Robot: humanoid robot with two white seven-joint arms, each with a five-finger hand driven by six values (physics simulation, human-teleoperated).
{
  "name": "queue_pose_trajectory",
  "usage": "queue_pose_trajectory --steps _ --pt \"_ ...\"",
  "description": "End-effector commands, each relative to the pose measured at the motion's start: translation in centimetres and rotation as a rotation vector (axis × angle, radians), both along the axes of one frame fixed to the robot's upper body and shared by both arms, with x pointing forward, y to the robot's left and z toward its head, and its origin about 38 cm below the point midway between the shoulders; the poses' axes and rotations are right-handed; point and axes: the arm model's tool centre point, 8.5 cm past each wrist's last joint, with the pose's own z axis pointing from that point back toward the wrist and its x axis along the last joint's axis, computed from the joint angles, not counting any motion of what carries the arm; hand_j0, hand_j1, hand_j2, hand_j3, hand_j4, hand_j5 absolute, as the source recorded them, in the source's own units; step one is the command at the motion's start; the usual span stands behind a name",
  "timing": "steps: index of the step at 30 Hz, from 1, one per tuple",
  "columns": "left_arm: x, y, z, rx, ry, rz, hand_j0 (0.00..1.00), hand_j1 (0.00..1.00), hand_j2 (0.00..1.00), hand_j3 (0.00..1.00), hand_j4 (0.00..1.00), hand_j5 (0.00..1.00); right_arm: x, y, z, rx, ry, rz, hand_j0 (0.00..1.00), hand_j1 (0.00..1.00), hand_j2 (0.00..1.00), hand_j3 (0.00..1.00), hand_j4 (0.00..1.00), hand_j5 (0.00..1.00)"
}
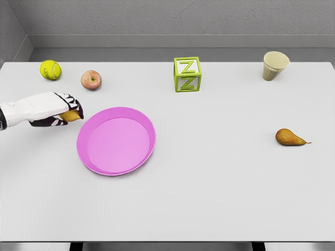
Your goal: Put the lemon on the plate with left arm
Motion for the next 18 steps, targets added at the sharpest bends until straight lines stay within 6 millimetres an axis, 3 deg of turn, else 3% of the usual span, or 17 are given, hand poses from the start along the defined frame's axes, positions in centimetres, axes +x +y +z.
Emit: queue_pose_trajectory --steps 1,7,13,16,17,18 --pt "-0.3 -1.9 0.6 -0.012 -0.017 -0.052 0.43 0.43 0.43 0.43 0.43 0.43 0.0 0.0 0.0 0.000 0.000 -0.001 1.00 1.00 1.00 1.00 1.00 1.00" --pt "-1.7 -5.3 0.9 -0.021 -0.033 -0.159 0.44 0.44 0.44 0.44 0.44 0.44 0.0 0.0 0.0 0.000 0.000 -0.001 1.00 1.00 1.00 1.00 1.00 1.00" --pt "-3.5 -9.3 -0.1 -0.032 -0.013 -0.283 0.44 0.44 0.44 0.44 0.44 0.44 0.0 0.0 0.0 0.000 0.000 -0.001 1.00 1.00 1.00 1.00 1.00 1.00" --pt "-3.7 -9.6 -0.1 -0.034 -0.011 -0.292 0.44 0.44 0.44 0.44 0.44 0.44 0.0 0.0 0.0 0.000 0.000 -0.001 1.00 1.00 1.00 1.00 1.00 1.00" --pt "-3.6 -9.5 -0.2 -0.033 -0.011 -0.290 0.51 0.51 0.51 0.51 0.51 0.51 0.0 0.0 0.0 0.000 0.000 -0.001 1.00 1.00 1.00 1.00 1.00 1.00" --pt "-3.7 -9.7 -0.2 -0.041 -0.008 -0.293 0.88 0.88 0.88 0.88 0.88 0.88 0.0 0.0 0.0 0.000 0.000 -0.001 1.00 1.00 1.00 1.00 1.00 1.00"
